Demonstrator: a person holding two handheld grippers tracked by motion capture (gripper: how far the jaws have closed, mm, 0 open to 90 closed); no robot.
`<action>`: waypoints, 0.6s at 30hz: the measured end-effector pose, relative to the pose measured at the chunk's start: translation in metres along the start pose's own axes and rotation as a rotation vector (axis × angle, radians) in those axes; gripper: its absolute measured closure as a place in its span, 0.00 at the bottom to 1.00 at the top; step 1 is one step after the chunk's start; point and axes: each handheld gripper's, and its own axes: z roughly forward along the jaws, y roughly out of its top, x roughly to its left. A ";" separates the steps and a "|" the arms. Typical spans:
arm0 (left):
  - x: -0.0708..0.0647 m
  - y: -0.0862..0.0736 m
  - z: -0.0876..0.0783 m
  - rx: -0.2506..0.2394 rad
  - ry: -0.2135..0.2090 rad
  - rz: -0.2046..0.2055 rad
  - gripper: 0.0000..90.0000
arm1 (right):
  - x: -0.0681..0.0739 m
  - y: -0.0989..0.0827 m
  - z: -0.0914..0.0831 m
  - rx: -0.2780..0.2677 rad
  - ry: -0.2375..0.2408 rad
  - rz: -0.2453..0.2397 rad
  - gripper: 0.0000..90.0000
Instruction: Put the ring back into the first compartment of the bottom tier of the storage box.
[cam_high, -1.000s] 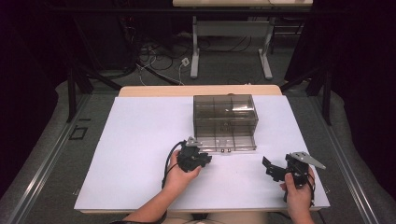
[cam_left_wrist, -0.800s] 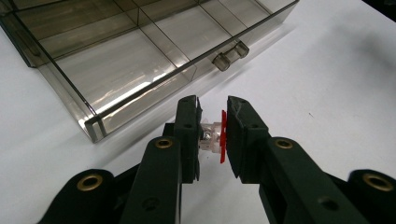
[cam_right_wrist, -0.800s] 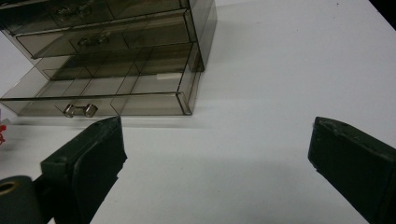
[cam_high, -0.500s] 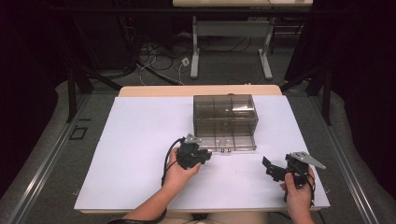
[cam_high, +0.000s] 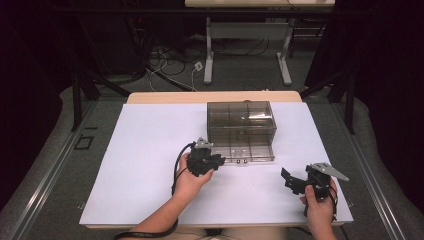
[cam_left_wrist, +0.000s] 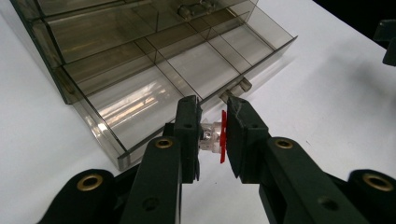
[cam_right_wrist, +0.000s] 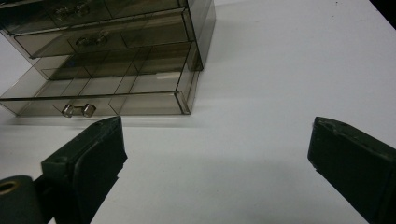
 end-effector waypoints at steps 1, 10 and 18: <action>0.000 0.000 0.000 -0.002 0.001 -0.001 0.83 | 0.000 0.000 0.001 -0.010 0.001 0.001 0.04; 0.003 0.005 -0.001 -0.020 0.017 -0.010 0.83 | 0.000 0.000 0.001 -0.013 0.000 0.004 0.04; 0.007 0.008 0.000 -0.030 0.036 -0.028 0.83 | -0.001 0.000 0.001 -0.006 0.007 0.004 0.04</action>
